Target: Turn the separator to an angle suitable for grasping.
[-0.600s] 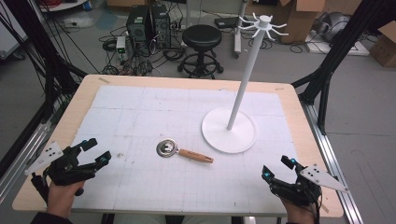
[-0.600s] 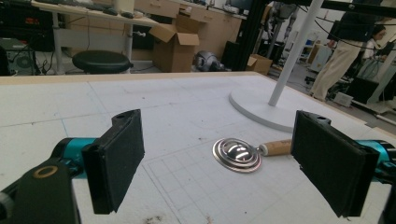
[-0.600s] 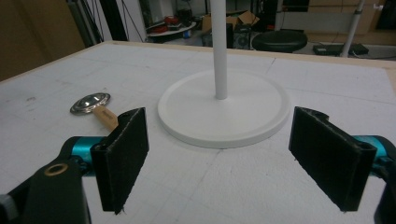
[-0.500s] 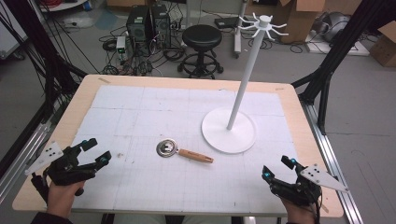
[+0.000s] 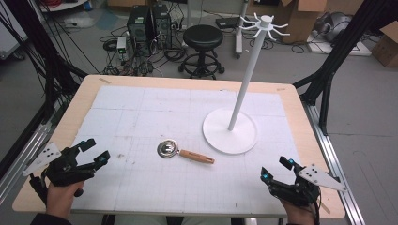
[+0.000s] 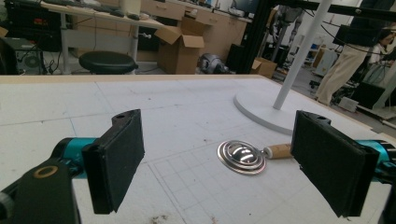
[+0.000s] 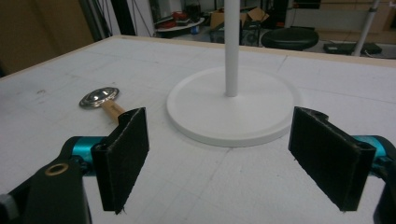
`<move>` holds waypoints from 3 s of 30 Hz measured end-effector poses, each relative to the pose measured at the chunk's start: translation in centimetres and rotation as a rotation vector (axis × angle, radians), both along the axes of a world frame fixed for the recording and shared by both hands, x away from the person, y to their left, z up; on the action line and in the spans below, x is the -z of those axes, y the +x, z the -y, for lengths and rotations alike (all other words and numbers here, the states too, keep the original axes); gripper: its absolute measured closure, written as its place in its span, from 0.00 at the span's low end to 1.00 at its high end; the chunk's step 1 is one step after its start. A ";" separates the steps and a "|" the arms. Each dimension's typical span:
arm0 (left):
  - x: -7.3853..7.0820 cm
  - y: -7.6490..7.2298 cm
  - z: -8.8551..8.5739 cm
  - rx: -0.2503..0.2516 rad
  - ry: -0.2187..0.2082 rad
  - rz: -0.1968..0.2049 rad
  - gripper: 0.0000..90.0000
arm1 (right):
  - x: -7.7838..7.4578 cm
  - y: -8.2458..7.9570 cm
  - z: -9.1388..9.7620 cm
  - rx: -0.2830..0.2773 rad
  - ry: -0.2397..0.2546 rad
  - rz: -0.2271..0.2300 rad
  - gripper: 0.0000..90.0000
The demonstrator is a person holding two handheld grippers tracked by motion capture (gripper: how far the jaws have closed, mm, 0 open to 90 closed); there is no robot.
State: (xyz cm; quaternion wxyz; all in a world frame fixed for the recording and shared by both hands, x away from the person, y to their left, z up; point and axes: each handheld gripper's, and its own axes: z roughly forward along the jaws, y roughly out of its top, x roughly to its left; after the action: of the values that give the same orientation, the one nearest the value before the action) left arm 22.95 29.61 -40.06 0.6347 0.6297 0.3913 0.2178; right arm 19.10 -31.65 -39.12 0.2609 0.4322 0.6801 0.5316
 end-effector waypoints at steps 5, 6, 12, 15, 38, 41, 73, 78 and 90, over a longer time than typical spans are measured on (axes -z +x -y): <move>-0.1 -0.2 0.1 0.003 0.003 0.007 0.20 | -0.2 0.4 -1.1 -0.044 0.021 -0.022 0.21; -0.1 -0.2 0.1 0.003 0.001 0.007 0.20 | -0.3 0.6 -1.4 -0.071 0.026 -0.035 0.24; 0.0 -0.1 0.0 -0.002 -0.001 -0.003 0.20 | -0.3 1.6 -4.6 -0.238 0.007 -0.069 0.53; -0.1 -0.2 -0.1 0.001 0.001 0.003 0.20 | -0.3 2.1 -6.3 -0.324 0.003 -0.066 0.73; 0.1 0.0 -0.1 0.011 -0.001 -0.014 0.21 | 5.0 8.4 -16.7 -0.354 -0.297 -0.306 0.99; 0.1 0.0 -0.2 0.011 -0.008 -0.014 0.21 | 5.1 9.1 -16.2 -0.321 -0.300 -0.311 0.99; 0.2 0.2 -0.4 0.010 -0.013 -0.025 0.21 | 4.8 13.0 -14.1 -0.057 -0.236 -0.292 0.99; 0.2 0.2 -0.4 0.013 -0.010 -0.025 0.21 | 4.8 13.5 -14.7 -0.079 -0.217 -0.303 0.99; 0.2 0.2 -0.6 0.006 -0.019 -0.024 0.21 | 5.0 15.5 -19.7 -0.197 -0.272 -0.314 0.99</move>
State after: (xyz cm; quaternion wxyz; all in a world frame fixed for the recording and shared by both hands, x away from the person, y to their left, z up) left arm 23.14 30.25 -40.30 0.6364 0.6275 0.3992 0.2046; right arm 34.58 -11.91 -44.12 0.1544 0.4019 0.8166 0.3844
